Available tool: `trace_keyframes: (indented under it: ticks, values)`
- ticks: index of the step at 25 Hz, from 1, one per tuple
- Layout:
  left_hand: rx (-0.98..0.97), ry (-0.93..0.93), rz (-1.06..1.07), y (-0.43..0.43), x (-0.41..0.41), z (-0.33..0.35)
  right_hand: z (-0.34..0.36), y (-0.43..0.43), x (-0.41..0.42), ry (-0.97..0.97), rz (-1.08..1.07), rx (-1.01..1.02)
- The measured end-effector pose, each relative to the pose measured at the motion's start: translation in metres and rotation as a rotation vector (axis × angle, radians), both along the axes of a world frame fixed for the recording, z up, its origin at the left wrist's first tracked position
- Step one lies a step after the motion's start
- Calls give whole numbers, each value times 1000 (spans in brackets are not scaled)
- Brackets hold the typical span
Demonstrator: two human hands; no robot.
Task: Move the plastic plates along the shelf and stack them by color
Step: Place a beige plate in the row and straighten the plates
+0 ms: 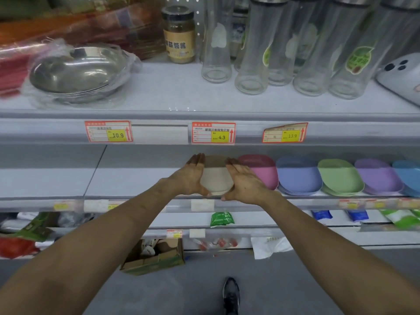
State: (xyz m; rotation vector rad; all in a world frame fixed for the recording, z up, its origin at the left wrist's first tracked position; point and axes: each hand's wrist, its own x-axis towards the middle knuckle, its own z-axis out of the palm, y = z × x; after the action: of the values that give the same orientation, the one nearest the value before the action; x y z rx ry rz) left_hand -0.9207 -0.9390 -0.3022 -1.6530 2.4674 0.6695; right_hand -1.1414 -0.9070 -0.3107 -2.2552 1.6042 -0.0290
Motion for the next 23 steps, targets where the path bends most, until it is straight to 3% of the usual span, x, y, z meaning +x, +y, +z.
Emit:
trace_keyframes:
  ticks: [3, 8, 13, 23]
  values:
    - [-132, -141, -113, 1, -26, 3, 3, 5, -46, 13, -63, 4]
    - [-155, -152, -180, 3, -91, 3, 1, -3, -119, 151, -73, 16]
    - [-66, -185, -161, -6, -120, -9, -3, -13, -130, 54, 21, -2]
    - [-72, -206, -164, -8, -129, -7, -3, -11, -147, -5, 53, 25]
